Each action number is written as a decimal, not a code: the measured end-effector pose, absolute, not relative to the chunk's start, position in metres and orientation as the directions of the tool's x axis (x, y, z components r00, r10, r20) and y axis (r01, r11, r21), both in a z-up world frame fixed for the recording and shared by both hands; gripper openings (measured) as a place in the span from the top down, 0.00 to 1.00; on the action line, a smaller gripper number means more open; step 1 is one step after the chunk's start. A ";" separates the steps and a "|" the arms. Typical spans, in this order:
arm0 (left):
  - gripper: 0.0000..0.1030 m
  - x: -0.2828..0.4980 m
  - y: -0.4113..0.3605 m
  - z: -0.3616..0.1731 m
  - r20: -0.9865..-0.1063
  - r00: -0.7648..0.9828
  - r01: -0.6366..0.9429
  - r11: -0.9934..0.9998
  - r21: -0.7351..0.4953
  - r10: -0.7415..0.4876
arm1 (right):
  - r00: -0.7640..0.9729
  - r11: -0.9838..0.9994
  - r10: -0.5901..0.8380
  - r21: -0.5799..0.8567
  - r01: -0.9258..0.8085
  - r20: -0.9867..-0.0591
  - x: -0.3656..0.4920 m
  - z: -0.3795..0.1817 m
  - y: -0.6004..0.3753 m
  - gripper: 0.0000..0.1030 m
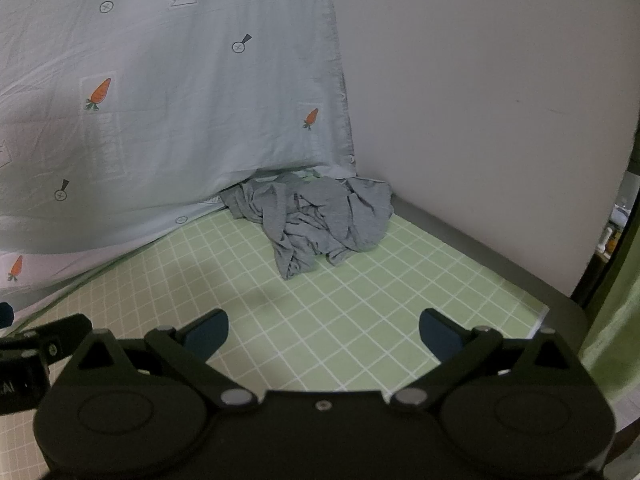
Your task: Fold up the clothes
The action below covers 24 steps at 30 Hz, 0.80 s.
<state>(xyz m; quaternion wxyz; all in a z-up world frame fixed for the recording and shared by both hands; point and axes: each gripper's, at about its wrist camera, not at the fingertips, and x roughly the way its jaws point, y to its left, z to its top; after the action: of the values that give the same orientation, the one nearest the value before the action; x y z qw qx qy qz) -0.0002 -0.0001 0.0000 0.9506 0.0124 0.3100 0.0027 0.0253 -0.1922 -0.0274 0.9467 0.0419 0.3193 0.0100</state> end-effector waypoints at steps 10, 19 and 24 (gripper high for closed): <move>0.00 -0.002 -0.001 -0.001 -0.592 0.806 0.002 1.000 0.027 0.015 | 0.796 0.996 0.046 0.086 0.008 -0.603 0.026 -0.028 -0.191 0.00; 0.00 -0.001 0.001 -0.001 -0.594 0.805 0.004 1.000 0.031 0.015 | 0.796 0.996 0.047 0.086 0.007 -0.604 0.026 -0.029 -0.190 0.00; 0.00 -0.001 0.002 -0.001 -0.597 0.802 0.006 0.999 0.033 0.015 | 0.796 0.996 0.047 0.087 0.007 -0.604 0.026 -0.029 -0.190 0.00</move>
<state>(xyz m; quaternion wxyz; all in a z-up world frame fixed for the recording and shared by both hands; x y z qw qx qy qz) -0.0007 0.0017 -0.0011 0.9491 0.0164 0.3146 0.0025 0.0264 -0.1896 -0.0290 0.9466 0.0421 0.3195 0.0107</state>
